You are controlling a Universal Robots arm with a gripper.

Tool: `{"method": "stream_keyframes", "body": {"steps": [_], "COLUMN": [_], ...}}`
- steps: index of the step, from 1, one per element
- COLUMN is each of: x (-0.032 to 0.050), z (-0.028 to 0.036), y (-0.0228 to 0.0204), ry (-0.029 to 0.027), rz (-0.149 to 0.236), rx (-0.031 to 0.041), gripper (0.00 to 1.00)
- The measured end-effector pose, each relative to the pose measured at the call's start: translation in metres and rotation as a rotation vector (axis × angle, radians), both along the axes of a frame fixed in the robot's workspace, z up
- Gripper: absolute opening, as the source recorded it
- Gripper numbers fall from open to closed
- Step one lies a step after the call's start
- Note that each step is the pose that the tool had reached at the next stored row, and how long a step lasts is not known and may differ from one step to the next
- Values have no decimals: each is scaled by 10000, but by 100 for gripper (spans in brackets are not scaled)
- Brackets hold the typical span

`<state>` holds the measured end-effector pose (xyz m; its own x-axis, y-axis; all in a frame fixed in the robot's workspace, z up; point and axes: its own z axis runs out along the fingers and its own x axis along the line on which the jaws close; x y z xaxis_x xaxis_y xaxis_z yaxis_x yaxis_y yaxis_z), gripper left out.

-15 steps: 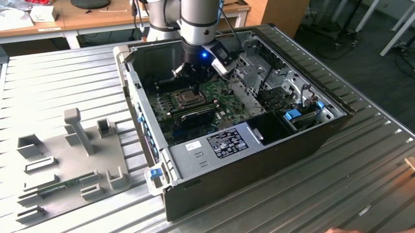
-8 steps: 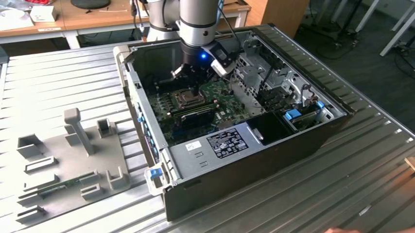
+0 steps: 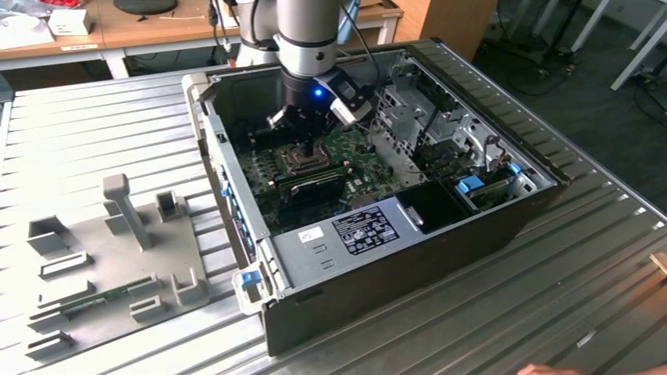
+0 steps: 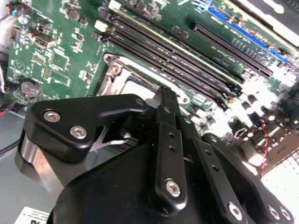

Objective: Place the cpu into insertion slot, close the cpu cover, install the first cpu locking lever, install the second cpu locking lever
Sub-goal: 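Install the second cpu locking lever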

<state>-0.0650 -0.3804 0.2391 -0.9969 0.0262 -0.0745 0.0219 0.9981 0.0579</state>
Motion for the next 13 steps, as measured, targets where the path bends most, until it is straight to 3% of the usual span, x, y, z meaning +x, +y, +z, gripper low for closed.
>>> {"method": "stream_keyframes", "body": {"steps": [5,13], "x": [-28,-118], "z": [-20,-108], "y": [0,0], "ry": [-25,-60], "rz": [1,0], "rx": [1,0], "gripper": [10,10]}}
